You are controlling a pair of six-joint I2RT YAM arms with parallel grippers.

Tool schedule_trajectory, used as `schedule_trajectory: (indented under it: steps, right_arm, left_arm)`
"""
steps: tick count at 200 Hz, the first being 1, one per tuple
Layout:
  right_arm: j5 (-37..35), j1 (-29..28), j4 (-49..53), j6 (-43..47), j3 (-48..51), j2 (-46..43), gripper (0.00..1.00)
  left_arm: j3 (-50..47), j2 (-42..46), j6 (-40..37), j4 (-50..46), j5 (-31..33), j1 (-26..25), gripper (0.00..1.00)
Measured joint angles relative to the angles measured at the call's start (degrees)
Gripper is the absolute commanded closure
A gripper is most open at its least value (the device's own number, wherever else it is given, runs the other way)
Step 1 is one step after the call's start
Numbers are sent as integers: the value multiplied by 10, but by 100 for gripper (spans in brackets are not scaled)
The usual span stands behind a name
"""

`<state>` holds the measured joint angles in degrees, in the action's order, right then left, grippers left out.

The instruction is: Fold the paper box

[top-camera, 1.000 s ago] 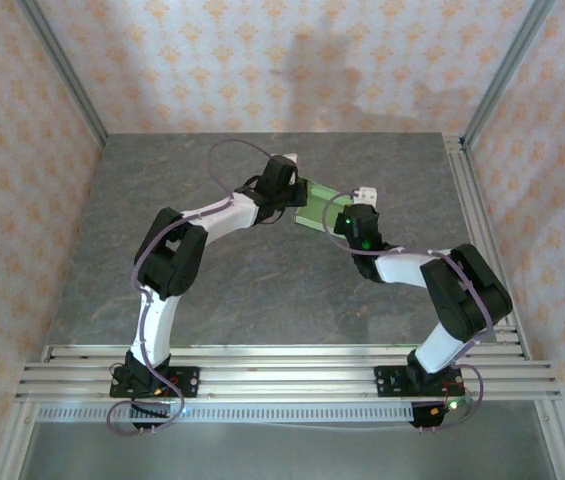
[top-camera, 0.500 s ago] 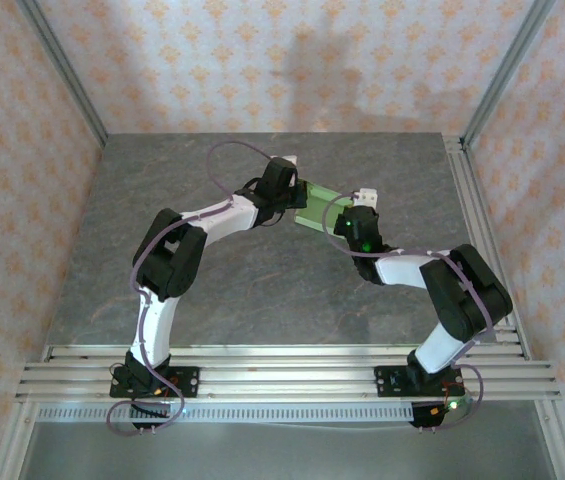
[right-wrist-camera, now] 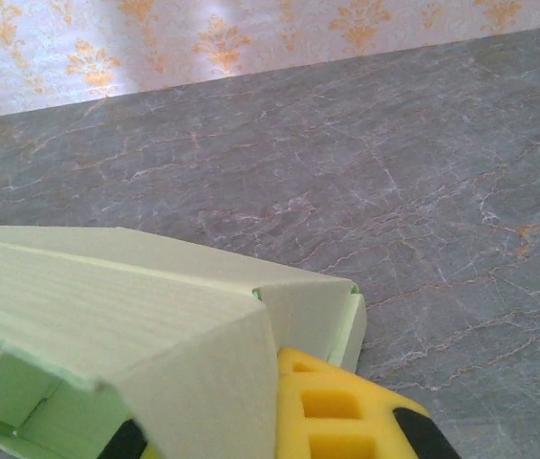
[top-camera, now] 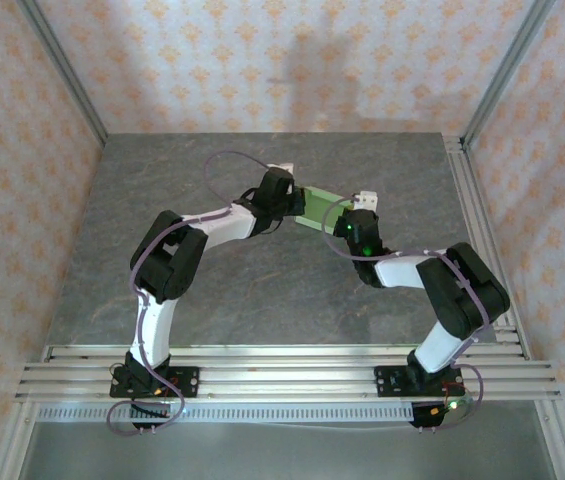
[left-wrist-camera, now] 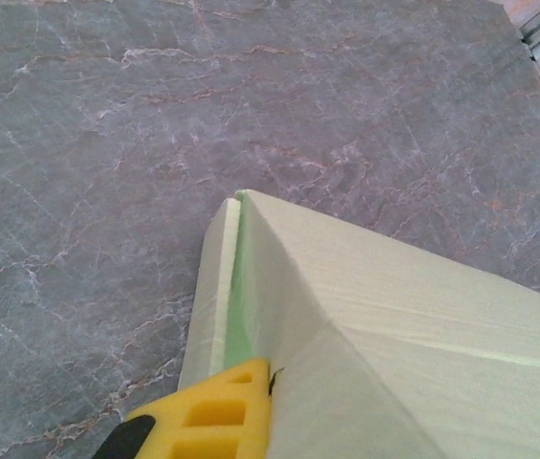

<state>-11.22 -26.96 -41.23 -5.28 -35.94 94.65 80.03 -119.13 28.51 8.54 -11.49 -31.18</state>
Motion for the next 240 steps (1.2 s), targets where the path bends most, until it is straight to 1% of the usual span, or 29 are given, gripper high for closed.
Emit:
schedule_trajectory:
  steps: [43,61,91,100,115,123,131,134,140,149,166,186,222,240]
  right_arm:
    - [5,0,-6,2,2,5,95]
    - [17,0,-2,0,12,21,90]
    - [45,-5,9,-7,24,28,79]
    - [53,-6,9,-11,24,26,73]
    - [62,-7,15,-12,24,10,54]
    - [67,-6,18,-9,24,-3,42]
    - [71,-6,20,-9,24,-19,26]
    - [73,-6,20,-13,24,-26,22]
    - [76,-6,22,-12,24,-40,16]
    - [79,-6,24,-9,24,-58,10]
    - [83,-7,28,-7,30,-98,4]
    - [82,-6,52,-8,37,-147,1]
    - [78,-3,108,-22,33,-230,0]
    - [78,13,165,-46,2,-243,1]
  left_arm:
    - [-19,2,0,16,4,-1,100]
    - [-32,2,0,7,4,-3,100]
    - [-46,1,2,-10,5,-8,100]
    - [-46,1,2,-11,5,-9,100]
    - [-46,1,1,-12,8,-9,100]
    - [-45,1,1,-13,10,-10,100]
    - [-44,1,1,-16,12,-10,100]
    - [-43,1,1,-17,14,-11,100]
    - [-42,1,1,-19,15,-11,100]
    - [-40,1,1,-24,15,-11,100]
    - [-35,1,1,-35,15,-11,100]
    - [-31,1,1,-45,15,-11,100]
    - [-27,1,1,-54,15,-11,100]
    - [-23,1,1,-60,15,-11,100]
